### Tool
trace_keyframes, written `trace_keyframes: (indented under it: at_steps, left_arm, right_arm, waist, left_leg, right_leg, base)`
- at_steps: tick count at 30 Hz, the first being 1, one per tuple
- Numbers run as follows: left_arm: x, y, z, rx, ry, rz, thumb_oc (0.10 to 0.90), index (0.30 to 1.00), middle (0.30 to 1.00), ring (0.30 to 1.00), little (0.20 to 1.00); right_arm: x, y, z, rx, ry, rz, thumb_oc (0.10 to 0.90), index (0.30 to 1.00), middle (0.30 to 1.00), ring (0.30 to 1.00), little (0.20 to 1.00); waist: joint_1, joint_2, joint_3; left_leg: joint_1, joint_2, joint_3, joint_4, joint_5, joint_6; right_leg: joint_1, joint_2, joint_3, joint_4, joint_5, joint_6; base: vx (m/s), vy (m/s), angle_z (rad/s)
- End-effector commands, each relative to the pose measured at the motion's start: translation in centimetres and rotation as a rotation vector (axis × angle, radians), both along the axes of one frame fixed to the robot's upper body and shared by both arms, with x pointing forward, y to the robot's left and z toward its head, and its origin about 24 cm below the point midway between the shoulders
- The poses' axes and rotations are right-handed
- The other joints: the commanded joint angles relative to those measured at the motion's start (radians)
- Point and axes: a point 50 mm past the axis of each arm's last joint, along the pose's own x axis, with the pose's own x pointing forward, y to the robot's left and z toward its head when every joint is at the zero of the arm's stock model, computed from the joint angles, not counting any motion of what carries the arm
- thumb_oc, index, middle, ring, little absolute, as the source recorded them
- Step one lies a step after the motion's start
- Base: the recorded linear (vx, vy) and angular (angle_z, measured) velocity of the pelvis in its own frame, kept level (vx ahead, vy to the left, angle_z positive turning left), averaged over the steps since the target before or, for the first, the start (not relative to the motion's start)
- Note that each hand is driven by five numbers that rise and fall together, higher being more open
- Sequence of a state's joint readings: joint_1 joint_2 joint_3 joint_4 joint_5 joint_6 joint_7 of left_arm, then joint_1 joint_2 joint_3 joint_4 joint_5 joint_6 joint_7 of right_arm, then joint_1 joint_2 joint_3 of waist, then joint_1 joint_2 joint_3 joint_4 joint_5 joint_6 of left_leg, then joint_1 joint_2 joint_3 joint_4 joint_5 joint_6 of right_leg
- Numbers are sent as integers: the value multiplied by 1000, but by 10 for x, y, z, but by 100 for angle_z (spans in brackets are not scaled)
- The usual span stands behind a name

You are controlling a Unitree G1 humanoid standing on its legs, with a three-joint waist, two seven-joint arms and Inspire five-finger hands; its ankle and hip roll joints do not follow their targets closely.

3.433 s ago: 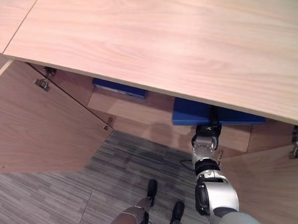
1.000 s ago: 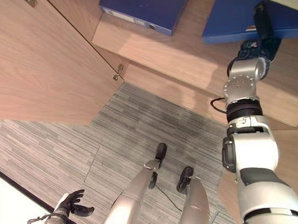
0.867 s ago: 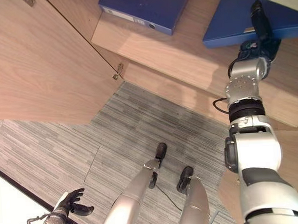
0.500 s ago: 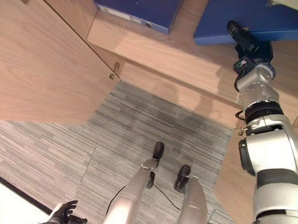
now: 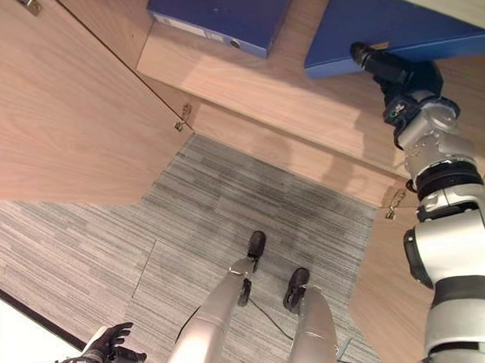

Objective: Put the empty folder in the office cabinet

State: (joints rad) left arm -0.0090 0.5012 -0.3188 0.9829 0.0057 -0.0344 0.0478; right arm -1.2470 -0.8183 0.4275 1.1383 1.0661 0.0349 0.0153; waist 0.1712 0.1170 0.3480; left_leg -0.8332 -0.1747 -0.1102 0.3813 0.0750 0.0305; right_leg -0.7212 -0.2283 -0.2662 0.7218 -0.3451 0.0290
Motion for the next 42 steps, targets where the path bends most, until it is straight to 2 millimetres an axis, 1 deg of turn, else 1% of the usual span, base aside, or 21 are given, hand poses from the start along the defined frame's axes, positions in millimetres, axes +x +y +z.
trace_keyframes:
  at_steps: [1, 8, 10, 11, 14, 19, 23, 25, 26, 27, 28, 29, 30, 31, 32, 34, 35, 36, 37, 39, 42]
  left_arm:
    - [-46, 52, 5, 147, 170, 69, 800, 900, 900, 900, 900]
    - [-41, 48, 4, 142, 157, 59, 800, 900, 900, 900, 900]
    - [-40, 46, 3, 136, 152, 73, 800, 900, 900, 900, 900]
    - [-40, 47, 3, 138, 151, 73, 800, 900, 900, 900, 900]
    - [-43, 37, -3, 130, 142, 98, 800, 900, 900, 900, 900]
    - [-31, 25, -6, 127, 90, 101, 800, 900, 900, 900, 900]
    - [-20, 21, -3, 133, 51, 84, 800, 900, 900, 900, 900]
    - [-18, 22, -2, 135, 41, 91, 800, 900, 900, 900, 900]
    - [-18, 23, -1, 136, 37, 93, 800, 900, 900, 900, 900]
    - [-17, 27, 1, 140, 38, 92, 800, 900, 900, 900, 900]
    - [-17, 26, 1, 139, 38, 92, 800, 900, 900, 900, 900]
    - [-18, 33, 4, 148, 48, 93, 800, 900, 900, 900, 900]
    - [-17, 31, 3, 140, 46, 94, 800, 900, 900, 900, 900]
    - [-16, 33, 4, 134, 60, 85, 800, 900, 900, 900, 900]
    - [-17, 33, 3, 133, 74, 74, 800, 900, 900, 900, 900]
    - [-14, 33, 4, 133, 84, 55, 800, 900, 900, 900, 900]
    - [-13, 34, 4, 133, 86, 46, 800, 900, 900, 900, 900]
    - [-13, 33, 4, 131, 85, 46, 800, 900, 900, 900, 900]
    - [-12, 35, 5, 132, 95, 34, 800, 900, 900, 900, 900]
    - [-11, 38, 7, 130, 97, 32, 800, 900, 900, 900, 900]
    - [-13, 39, 7, 124, 100, 34, 800, 900, 900, 900, 900]
  right_arm:
    - [-6, 1, 23, -99, -92, 50, 800, 900, 900, 900, 900]
    - [-2, 13, 16, 5, -147, 94, 800, 900, 900, 900, 900]
    - [-3, 7, 20, 145, -232, 39, 800, 900, 900, 900, 900]
    - [-3, 7, 20, 148, -234, 38, 800, 900, 900, 900, 900]
    - [-5, 9, 26, 495, -452, -1, 800, 900, 900, 900, 900]
    - [-6, 16, 9, 943, -661, -58, 800, 900, 900, 900, 900]
    - [-4, 25, -5, 1097, -692, -90, 800, 900, 900, 900, 900]
    - [-3, 27, -11, 1116, -670, -109, 800, 900, 900, 900, 900]
    - [-2, 28, -13, 1102, -650, -113, 800, 900, 900, 900, 900]
    - [2, 28, -13, 984, -553, -112, 800, 900, 900, 900, 900]
    - [2, 28, -13, 983, -552, -112, 800, 900, 900, 900, 900]
    - [8, 26, -28, 672, -290, -121, 800, 900, 900, 900, 900]
    - [9, 26, -24, 662, -286, -117, 800, 900, 900, 900, 900]
    - [13, 27, -31, 226, -48, -62, 800, 900, 900, 900, 900]
    - [13, 28, -37, 96, 25, -39, 800, 900, 900, 900, 900]
    - [11, 23, -55, -68, 169, -22, 800, 900, 900, 900, 900]
    - [9, 18, -59, -151, 222, -21, 800, 900, 900, 900, 900]
    - [9, 18, -59, -153, 222, -20, 800, 900, 900, 900, 900]
    - [6, 11, -68, -335, 339, -3, 800, 900, 900, 900, 900]
    - [6, 14, -70, -405, 368, 31, 800, 900, 900, 900, 900]
    - [10, 27, -69, -396, 331, 94, 800, 900, 900, 900, 900]
  waist:
    - [23, -24, -10]
    - [22, -14, -6]
    - [22, -8, -6]
    - [23, -9, -6]
    - [24, 6, -2]
    - [36, 32, -3]
    - [42, 46, -6]
    - [42, 50, -8]
    - [41, 51, -8]
    - [41, 48, -10]
    - [41, 49, -10]
    - [40, 34, -12]
    - [38, 40, -10]
    - [29, 25, -5]
    - [24, 17, -4]
    - [13, 7, -2]
    - [11, 3, -2]
    - [10, 5, -2]
    - [5, -2, 0]
    - [1, -5, 1]
    - [0, -7, 5]
  left_leg:
    - [47, 97, 84, 109, -230, -41]
    - [66, 100, 85, 77, -218, -42]
    - [71, 101, 86, 70, -215, -42]
    - [72, 101, 86, 70, -215, -42]
    - [81, 99, 84, 59, -216, -37]
    - [92, 88, 78, 46, -219, -30]
    - [99, 82, 74, 35, -216, -28]
    - [104, 80, 73, 29, -214, -27]
    - [104, 79, 72, 29, -213, -26]
    - [103, 80, 73, 25, -209, -27]
    - [103, 80, 73, 25, -209, -27]
    - [104, 85, 77, 23, -204, -30]
    - [103, 85, 78, 23, -204, -30]
    - [98, 92, 85, 22, -198, -34]
    - [98, 94, 85, 21, -195, -35]
    - [93, 97, 86, 24, -191, -36]
    - [91, 98, 86, 25, -189, -35]
    - [90, 98, 86, 25, -189, -35]
    - [88, 99, 86, 22, -185, -36]
    - [88, 100, 86, 19, -181, -37]
    - [93, 104, 92, 13, -178, -38]
  right_leg:
    - [22, -27, 21, -170, 173, 7]
    - [36, -24, 19, -197, 186, 12]
    - [41, -20, 22, -203, 189, 13]
    - [42, -19, 22, -204, 189, 13]
    - [52, -15, 26, -210, 185, 18]
    - [62, -17, 23, -214, 181, 27]
    - [70, -21, 18, -218, 181, 33]
    - [75, -23, 17, -222, 182, 34]
    - [75, -23, 18, -221, 183, 34]
    - [71, -24, 19, -220, 185, 32]
    - [71, -24, 19, -220, 185, 32]
    - [67, -23, 22, -221, 191, 29]
    - [66, -23, 23, -220, 191, 29]
    - [57, -21, 25, -223, 199, 23]
    - [55, -19, 25, -223, 200, 20]
    - [52, -18, 24, -222, 202, 15]
    - [49, -17, 24, -220, 203, 14]
    - [48, -17, 24, -220, 203, 14]
    - [44, -16, 24, -218, 205, 11]
    - [44, -14, 24, -222, 208, 10]
    - [45, -11, 25, -224, 210, 11]
  base:
    - [-35, -36, -4]
    - [-14, -21, -4]
    - [0, 0, 0]
    - [0, 0, 0]
    - [-2, -10, 0]
    - [0, 0, 0]
    - [-1, -1, 1]
    - [-7, 4, 6]
    - [-15, 4, 4]
    - [0, 0, 0]
    - [-31, 6, 3]
    - [0, 0, 0]
    - [-57, 2, 3]
    - [-45, -6, -1]
    - [-53, -19, -3]
    - [-23, -24, -5]
    - [-12, -9, -5]
    - [-20, -12, -7]
    - [-15, -10, -10]
    - [-21, -20, -7]
    - [-6, -3, 1]
